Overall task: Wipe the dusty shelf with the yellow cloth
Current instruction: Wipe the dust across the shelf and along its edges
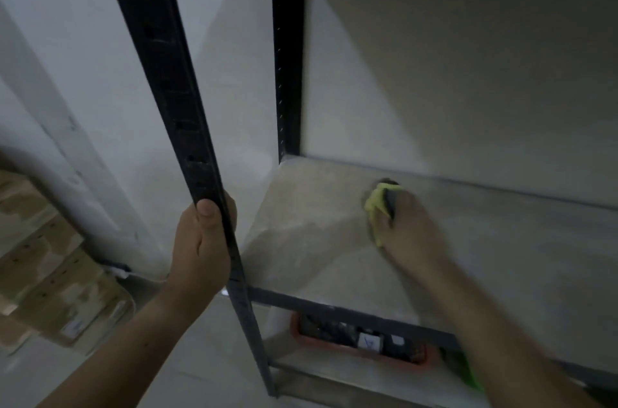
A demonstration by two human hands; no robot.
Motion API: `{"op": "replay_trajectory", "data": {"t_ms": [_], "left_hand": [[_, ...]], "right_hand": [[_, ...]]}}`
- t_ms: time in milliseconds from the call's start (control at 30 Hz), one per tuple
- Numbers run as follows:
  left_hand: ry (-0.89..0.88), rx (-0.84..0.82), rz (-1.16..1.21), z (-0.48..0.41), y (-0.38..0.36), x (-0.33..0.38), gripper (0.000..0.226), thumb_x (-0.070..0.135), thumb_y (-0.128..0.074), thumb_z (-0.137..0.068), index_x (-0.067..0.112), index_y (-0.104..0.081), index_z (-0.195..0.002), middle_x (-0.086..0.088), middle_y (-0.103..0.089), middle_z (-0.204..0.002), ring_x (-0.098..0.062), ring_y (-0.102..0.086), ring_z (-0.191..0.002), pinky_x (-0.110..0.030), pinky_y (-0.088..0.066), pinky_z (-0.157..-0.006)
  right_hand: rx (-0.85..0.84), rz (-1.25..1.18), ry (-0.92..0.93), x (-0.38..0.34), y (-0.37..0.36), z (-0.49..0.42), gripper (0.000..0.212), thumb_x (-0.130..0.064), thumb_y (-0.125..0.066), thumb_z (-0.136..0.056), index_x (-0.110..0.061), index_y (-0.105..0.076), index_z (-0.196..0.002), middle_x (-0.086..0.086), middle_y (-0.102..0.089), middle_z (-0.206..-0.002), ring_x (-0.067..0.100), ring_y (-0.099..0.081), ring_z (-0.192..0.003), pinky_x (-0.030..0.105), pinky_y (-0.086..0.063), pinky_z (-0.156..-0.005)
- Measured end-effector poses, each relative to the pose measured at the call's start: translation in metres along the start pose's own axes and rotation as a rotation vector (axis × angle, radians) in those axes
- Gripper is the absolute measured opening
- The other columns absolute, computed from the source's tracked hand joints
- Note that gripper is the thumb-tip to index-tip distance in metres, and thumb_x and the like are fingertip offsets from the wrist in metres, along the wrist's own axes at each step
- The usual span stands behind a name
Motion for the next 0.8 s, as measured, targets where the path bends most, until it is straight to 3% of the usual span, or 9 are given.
{"op": "replay_trajectory", "data": {"t_ms": [100, 233, 367, 400, 467, 533, 633, 733, 800], "left_hand": [[0.031, 0.013, -0.036, 0.0, 0.002, -0.001, 0.053, 0.08, -0.019, -0.098, 0.047, -0.052, -0.074, 0.012, -0.043, -0.062, -0.011, -0.038, -0.053, -0.042, -0.037, -0.051], [0.022, 0.0, 0.009, 0.0, 0.003, -0.001, 0.05, 0.077, -0.021, -0.1, 0.047, -0.053, -0.077, 0.014, -0.041, -0.065, -0.019, -0.035, -0.055, -0.049, -0.036, -0.051], [0.044, -0.011, 0.056, 0.001, 0.002, -0.001, 0.048, 0.08, -0.026, -0.098, 0.048, -0.055, -0.077, 0.013, -0.039, -0.065, -0.025, -0.03, -0.055, -0.061, -0.034, -0.051], [0.048, -0.004, 0.043, 0.001, 0.002, 0.0, 0.048, 0.08, -0.027, -0.098, 0.047, -0.055, -0.078, 0.011, -0.04, -0.065, -0.025, -0.032, -0.056, -0.061, -0.034, -0.051], [0.048, 0.003, 0.033, 0.003, 0.001, 0.003, 0.048, 0.08, -0.028, -0.098, 0.046, -0.055, -0.077, 0.006, -0.039, -0.064, -0.027, -0.033, -0.056, -0.062, -0.034, -0.052], [0.037, 0.005, 0.013, 0.003, 0.0, 0.006, 0.049, 0.079, -0.027, -0.098, 0.045, -0.053, -0.076, -0.001, -0.038, -0.064, -0.029, -0.034, -0.056, -0.061, -0.034, -0.052], [0.054, 0.012, -0.014, 0.004, -0.001, 0.008, 0.052, 0.082, -0.023, -0.096, 0.044, -0.052, -0.075, 0.007, -0.041, -0.063, -0.018, -0.036, -0.054, -0.057, -0.034, -0.05], [0.052, -0.002, 0.031, 0.003, -0.002, 0.008, 0.05, 0.082, -0.024, -0.096, 0.047, -0.054, -0.076, 0.016, -0.041, -0.062, -0.013, -0.035, -0.053, -0.054, -0.031, -0.049], [0.04, -0.013, 0.041, 0.002, -0.002, 0.01, 0.049, 0.08, -0.023, -0.097, 0.049, -0.054, -0.075, 0.018, -0.04, -0.062, -0.011, -0.033, -0.053, -0.052, -0.03, -0.048]], "right_hand": [[-0.054, -0.104, 0.203, -0.096, -0.042, 0.017, 0.023, -0.031, -0.052, -0.088, -0.027, -0.059, -0.11, 0.003, -0.06, -0.116, 0.023, -0.057, -0.108, 0.03, -0.045, -0.089], [-0.561, -0.441, 0.342, -0.171, -0.063, 0.009, 0.028, -0.025, -0.055, -0.092, -0.024, -0.06, -0.12, 0.003, -0.067, -0.118, 0.02, -0.062, -0.105, 0.03, -0.048, -0.083], [-0.361, -0.844, 0.062, -0.078, 0.002, -0.025, 0.031, -0.037, -0.067, -0.084, -0.015, -0.065, -0.105, 0.007, -0.069, -0.089, 0.023, -0.064, -0.073, 0.028, -0.048, -0.058], [-0.265, -0.746, -0.001, -0.041, 0.019, -0.033, 0.033, -0.035, -0.07, -0.085, -0.011, -0.063, -0.107, 0.013, -0.066, -0.091, 0.028, -0.062, -0.076, 0.027, -0.042, -0.059], [-0.061, -0.214, -0.182, 0.035, 0.048, -0.036, 0.039, -0.023, -0.062, -0.093, -0.005, -0.054, -0.126, 0.024, -0.062, -0.116, 0.038, -0.06, -0.101, 0.026, -0.038, -0.075], [0.0, 0.104, -0.286, 0.077, 0.06, -0.02, 0.041, -0.025, -0.055, -0.094, -0.009, -0.048, -0.131, 0.026, -0.055, -0.126, 0.044, -0.056, -0.109, 0.041, -0.046, -0.09], [-0.005, 0.085, -0.198, 0.045, 0.031, 0.028, 0.033, -0.031, -0.046, -0.095, -0.014, -0.048, -0.124, 0.018, -0.055, -0.12, 0.04, -0.057, -0.105, 0.051, -0.05, -0.087], [0.085, 0.087, 0.046, -0.053, -0.017, 0.075, 0.037, -0.026, -0.045, -0.089, -0.016, -0.054, -0.124, 0.011, -0.058, -0.123, 0.031, -0.058, -0.112, 0.042, -0.052, -0.091], [-0.015, -0.04, 0.215, -0.124, -0.048, 0.096, 0.045, -0.02, -0.049, -0.087, -0.019, -0.051, -0.133, 0.006, -0.053, -0.135, 0.024, -0.052, -0.125, 0.036, -0.046, -0.103]]}}
Point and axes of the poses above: each hand's wrist, its own z-axis away from the middle knuckle, its own y-axis out of the back of the hand, x = y × z, the point moved 4 cm from there along -z, towards the middle knuckle
